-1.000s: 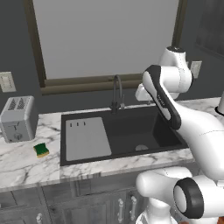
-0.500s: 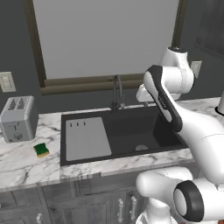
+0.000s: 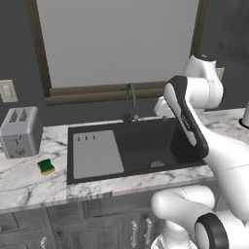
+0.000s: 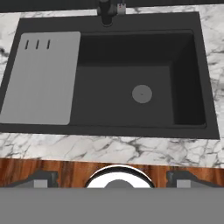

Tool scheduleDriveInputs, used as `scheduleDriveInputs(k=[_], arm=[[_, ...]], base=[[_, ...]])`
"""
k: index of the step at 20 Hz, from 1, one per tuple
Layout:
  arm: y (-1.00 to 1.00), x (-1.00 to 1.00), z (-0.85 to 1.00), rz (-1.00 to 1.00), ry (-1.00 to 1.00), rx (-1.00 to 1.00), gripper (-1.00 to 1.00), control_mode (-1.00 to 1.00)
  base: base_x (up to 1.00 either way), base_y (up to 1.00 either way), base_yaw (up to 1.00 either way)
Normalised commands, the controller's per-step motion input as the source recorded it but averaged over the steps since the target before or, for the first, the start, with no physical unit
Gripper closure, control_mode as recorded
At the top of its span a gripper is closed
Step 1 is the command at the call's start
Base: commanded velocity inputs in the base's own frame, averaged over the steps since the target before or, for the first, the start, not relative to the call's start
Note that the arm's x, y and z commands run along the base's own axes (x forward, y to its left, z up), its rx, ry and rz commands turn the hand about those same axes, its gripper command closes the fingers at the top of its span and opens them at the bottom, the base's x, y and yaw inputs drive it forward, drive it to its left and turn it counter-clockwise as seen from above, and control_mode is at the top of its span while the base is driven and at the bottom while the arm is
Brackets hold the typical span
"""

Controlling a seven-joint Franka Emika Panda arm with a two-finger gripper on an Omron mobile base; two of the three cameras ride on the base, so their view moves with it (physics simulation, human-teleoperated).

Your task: Soak the sponge with water for a few seconds and then drop it inside the sink.

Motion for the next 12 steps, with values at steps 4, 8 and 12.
scheduleDriveInputs(k=[4, 8, 12], arm=[[0.00, -0.31, 0.00, 0.00, -0.15, 0.01, -1.00, -1.00], [0.00, -0.26, -0.01, 0.00, -0.18, 0.02, -1.00, -1.00], [0.00, -0.21, -0.06, 0.00, -0.20, 0.02, -1.00, -1.00]], base=[[0.00, 0.00, 0.00], [0.00, 0.00, 0.00], [0.00, 0.00, 0.00]])
